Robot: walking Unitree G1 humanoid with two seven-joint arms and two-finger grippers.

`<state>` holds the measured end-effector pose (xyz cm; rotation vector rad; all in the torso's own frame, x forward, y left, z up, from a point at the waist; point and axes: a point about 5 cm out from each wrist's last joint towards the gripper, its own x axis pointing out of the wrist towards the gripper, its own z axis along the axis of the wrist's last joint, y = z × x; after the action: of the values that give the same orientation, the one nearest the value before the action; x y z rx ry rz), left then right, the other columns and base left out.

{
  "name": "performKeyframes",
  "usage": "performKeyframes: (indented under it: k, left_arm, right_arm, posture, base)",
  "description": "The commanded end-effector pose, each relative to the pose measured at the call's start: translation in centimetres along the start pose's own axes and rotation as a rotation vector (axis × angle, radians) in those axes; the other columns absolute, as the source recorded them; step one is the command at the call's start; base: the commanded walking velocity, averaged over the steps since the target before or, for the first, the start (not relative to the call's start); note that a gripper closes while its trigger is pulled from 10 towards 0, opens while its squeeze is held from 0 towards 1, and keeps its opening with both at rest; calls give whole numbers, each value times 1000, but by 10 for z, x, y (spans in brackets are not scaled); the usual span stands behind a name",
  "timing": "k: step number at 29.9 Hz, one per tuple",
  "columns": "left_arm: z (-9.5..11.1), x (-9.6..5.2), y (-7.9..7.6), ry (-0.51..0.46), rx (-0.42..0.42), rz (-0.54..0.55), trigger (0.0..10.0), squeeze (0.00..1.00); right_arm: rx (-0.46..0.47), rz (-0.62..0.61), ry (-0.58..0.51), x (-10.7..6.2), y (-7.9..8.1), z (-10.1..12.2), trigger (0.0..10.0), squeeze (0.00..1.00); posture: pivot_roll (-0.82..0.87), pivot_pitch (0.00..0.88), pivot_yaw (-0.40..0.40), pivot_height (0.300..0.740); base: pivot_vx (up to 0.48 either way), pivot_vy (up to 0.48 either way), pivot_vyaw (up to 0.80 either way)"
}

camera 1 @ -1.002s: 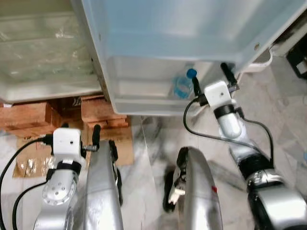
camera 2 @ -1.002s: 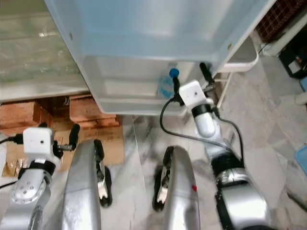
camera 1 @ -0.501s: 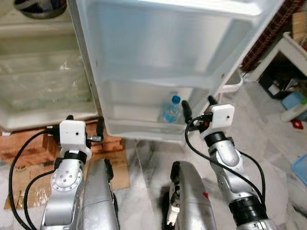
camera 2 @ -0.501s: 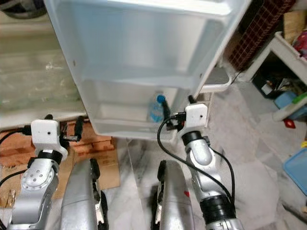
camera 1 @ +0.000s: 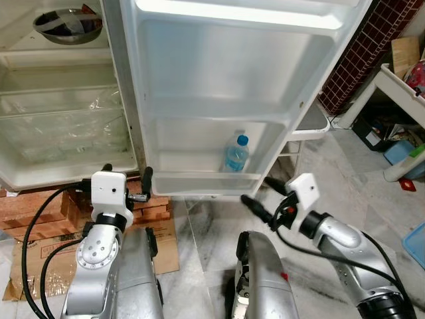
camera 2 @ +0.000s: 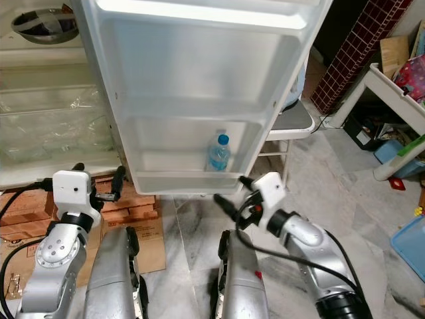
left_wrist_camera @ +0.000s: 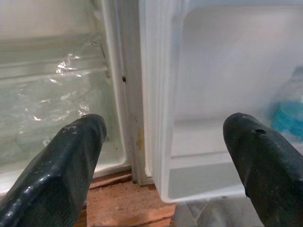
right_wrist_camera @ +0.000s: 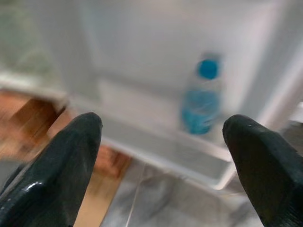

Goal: Restocking fridge

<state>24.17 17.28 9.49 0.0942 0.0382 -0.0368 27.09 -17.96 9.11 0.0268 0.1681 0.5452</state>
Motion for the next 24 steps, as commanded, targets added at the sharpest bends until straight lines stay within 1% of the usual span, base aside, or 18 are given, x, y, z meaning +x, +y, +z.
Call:
performKeyframes:
  k: [1,2,3,4,5,7,9,13,14,17,21,23,24]
  left_arm:
    - [-1,-1,-4,3,-8,-20,10000,0]
    - [-2,-1,-4,3,-7,-21,10000,0]
    - [-2,-1,-4,4,-7,-21,10000,0]
    - [-2,-1,-4,5,-8,-24,10000,0]
    - [-2,-1,-5,6,-8,-26,10000,0]
    - [-2,-2,-5,7,-9,-27,10000,0]
    - [-2,-2,-5,7,-11,-25,10000,0]
    - [-3,-3,-5,10,-12,-25,10000,0]
    - [-3,-2,-6,11,-12,-27,10000,0]
    - [-4,-2,-7,16,-9,-30,10000,0]
    - [-5,-2,-7,19,-8,-29,10000,0]
    - [-6,-3,-8,24,-5,-29,10000,0]
    - [-6,-3,-8,27,-3,-30,10000,0]
  right_arm:
    - [30,-19,-32,3,1,10,10000,580]
    - [33,-11,-53,4,3,13,10000,153]
    - [12,-35,-53,6,4,14,10000,0]
    - [2,-87,-83,10,4,18,10000,0]
    - [10,-110,-107,11,4,20,10000,0]
    - [50,-136,-154,14,7,25,10000,0]
    - [66,-154,-188,19,13,32,10000,0]
    - [69,-152,-192,21,16,34,10000,0]
    - [56,-150,-191,21,16,35,10000,0]
    - [4,-168,-199,23,9,39,10000,0]
    - [-13,-186,-205,23,3,42,10000,0]
    - [-25,-210,-202,20,-2,42,10000,0]
    - [-26,-235,-185,16,-4,37,10000,0]
  posture:
    - [47,48,-77,555]
    - [47,48,-77,555]
    - [45,51,-75,555]
    - [46,51,-75,555]
    - [47,52,-75,555]
    - [50,54,-75,560]
    - [49,55,-76,574]
    - [48,57,-76,588]
    - [47,58,-78,593]
    - [43,62,-80,612]
    - [40,63,-81,621]
    - [40,64,-82,631]
    - [40,64,-82,640]
  base:
    - [0,0,0]
    - [0,0,0]
    - [0,0,0]
    - [0,0,0]
    - [0,0,0]
    - [0,0,0]
    - [0,0,0]
    - [0,0,0]
    - [0,0,0]
    - [0,0,0]
    - [0,0,0]
    - [0,0,0]
    - [0,0,0]
